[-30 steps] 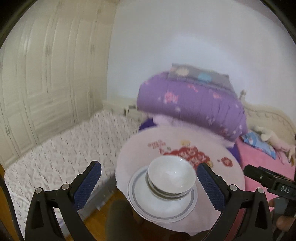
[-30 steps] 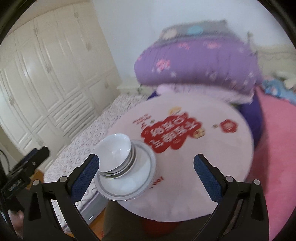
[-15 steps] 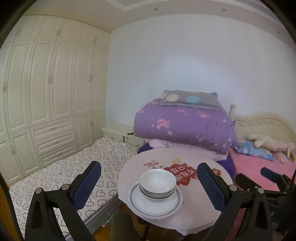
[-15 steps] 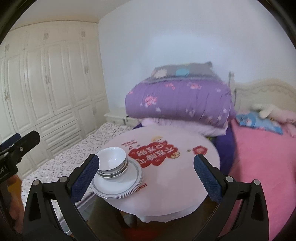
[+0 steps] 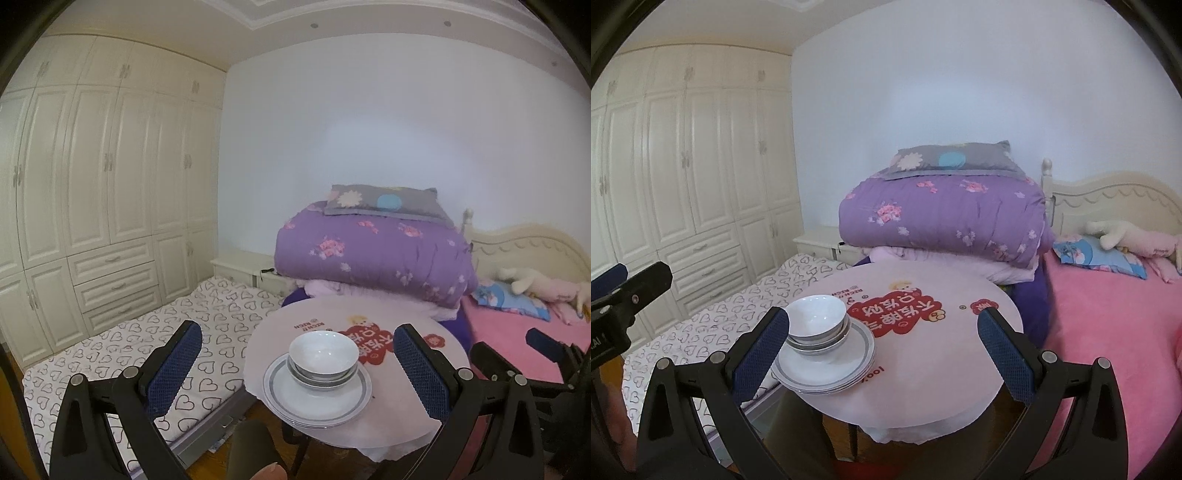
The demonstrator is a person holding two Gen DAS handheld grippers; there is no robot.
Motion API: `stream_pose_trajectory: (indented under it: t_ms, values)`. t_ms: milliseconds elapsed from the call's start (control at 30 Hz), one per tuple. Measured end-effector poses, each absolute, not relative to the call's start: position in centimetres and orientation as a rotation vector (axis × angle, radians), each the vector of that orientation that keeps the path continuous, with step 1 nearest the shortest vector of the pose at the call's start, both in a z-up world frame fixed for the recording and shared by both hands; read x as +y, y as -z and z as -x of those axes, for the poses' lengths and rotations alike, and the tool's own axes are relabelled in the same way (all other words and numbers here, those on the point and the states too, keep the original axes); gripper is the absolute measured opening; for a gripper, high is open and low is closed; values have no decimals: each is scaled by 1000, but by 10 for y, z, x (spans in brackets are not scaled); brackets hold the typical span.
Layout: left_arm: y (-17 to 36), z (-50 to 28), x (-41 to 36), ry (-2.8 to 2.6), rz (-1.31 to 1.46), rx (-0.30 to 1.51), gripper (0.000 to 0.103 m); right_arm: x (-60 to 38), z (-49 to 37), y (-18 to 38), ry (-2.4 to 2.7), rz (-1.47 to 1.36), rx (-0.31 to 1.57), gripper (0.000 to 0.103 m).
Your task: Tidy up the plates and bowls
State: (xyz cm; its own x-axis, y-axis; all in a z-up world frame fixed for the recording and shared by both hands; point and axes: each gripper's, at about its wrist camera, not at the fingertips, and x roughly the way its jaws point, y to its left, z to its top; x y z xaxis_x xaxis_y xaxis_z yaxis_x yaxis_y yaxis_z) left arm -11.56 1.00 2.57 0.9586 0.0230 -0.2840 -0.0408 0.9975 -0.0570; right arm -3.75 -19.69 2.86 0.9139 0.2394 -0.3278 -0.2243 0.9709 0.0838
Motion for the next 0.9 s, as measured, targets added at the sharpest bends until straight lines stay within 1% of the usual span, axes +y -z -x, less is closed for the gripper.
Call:
stream_pose_trajectory:
  t_ms: [267, 500, 900]
  values:
    - [-19, 95, 11, -37, 71, 285, 102, -189, 40, -22, -239, -26, 342, 103]
    - [-16, 77, 3, -43, 42, 318, 102, -188, 35, -16, -250, -33, 368, 103]
    - [-23, 71, 6, -7, 52, 326, 102, -189, 33, -14, -251, -43, 379, 103]
